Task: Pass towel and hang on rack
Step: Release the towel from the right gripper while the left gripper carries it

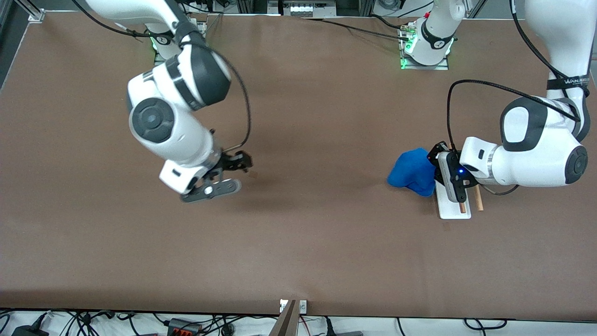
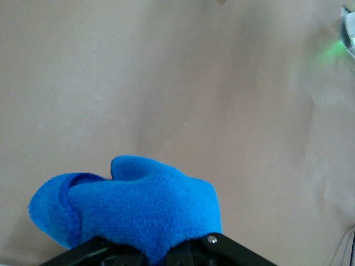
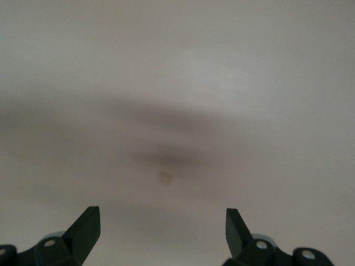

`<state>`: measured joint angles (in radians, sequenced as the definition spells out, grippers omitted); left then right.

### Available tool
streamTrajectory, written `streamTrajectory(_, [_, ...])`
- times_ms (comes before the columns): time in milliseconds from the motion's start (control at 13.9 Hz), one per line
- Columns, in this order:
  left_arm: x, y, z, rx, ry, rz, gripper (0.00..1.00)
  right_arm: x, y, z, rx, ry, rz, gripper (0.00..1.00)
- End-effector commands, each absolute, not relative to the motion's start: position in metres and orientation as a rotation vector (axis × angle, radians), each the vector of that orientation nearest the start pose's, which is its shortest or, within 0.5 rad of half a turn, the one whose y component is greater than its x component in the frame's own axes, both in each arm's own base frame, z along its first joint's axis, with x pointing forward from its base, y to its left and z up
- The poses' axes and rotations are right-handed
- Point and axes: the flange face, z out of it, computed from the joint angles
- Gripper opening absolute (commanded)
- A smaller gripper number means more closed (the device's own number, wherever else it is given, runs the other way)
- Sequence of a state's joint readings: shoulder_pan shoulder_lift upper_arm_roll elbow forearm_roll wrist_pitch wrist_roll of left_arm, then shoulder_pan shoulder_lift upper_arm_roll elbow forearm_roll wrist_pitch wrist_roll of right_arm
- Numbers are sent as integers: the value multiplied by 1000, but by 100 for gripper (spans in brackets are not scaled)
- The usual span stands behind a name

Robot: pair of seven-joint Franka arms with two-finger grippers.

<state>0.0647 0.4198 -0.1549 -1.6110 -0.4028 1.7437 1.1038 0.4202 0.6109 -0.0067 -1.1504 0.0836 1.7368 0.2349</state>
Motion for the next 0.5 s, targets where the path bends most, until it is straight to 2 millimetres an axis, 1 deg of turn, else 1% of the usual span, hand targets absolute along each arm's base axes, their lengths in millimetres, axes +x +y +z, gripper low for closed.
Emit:
streamTrajectory(0, [636,-77,378,2330,-1274,-109,0,676,250,436,-3096,-120,114,100])
streamTrajectory(144, [637,-60,376,2405,-1259,-161,0,687,218,435,-3096,-41,115,100])
streamTrajectory(216, [637,-55,376,2423,-1248,-171,0,691,206,435,-3096,-22,114,100])
streamTrajectory(359, [637,-28,371,2474,-1142,-188,1,698,176,441,-3089,35,102,100])
streamTrajectory(431, [637,-23,367,2489,-1143,-208,0,700,165,443,-3087,54,97,100])
